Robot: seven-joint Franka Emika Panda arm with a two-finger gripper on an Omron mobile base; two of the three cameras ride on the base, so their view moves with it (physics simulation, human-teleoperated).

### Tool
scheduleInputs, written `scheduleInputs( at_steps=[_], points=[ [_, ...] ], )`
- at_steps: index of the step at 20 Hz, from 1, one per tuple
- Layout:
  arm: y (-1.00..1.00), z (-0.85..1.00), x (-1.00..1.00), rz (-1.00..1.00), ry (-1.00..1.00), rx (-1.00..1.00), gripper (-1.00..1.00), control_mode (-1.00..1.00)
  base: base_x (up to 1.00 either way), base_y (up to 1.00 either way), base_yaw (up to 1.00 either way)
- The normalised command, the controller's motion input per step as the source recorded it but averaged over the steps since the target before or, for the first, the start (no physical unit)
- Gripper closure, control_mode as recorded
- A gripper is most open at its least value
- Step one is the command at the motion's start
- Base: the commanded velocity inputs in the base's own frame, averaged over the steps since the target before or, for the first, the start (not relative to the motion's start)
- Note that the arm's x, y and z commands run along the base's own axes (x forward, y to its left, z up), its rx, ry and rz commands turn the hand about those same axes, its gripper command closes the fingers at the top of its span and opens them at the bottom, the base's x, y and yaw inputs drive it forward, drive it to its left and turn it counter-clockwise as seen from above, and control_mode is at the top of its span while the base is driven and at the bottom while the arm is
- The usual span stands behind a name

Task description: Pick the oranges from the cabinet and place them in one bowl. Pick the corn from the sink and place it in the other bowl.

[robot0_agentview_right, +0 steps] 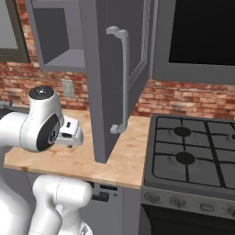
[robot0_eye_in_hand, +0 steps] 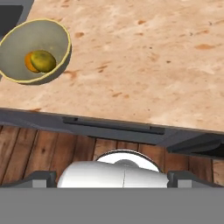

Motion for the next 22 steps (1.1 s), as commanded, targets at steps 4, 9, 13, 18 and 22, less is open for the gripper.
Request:
scheduleInputs(
  at_steps=[4,9,13,18,22],
  points=[
    [0.00,0.00,0.00,0.00,0.00,0.00,-1.00,1.00,0.00,0.00,0.00],
    [0.00,0.00,0.00,0.00,0.00,0.00,-1.00,1.00,-0.81,0.56,0.01],
    [0.00,0.00,0.00,0.00,0.00,0.00,-1.00,1.00,-0.52,1.00,0.01],
    [0.00,0.00,0.00,0.00,0.00,0.00,-1.00,1.00,0.24,1.00,0.00],
    [0.00,0.00,0.00,0.00,0.00,0.00,-1.00,1.00,0.55,1.00,0.00]
  ],
)
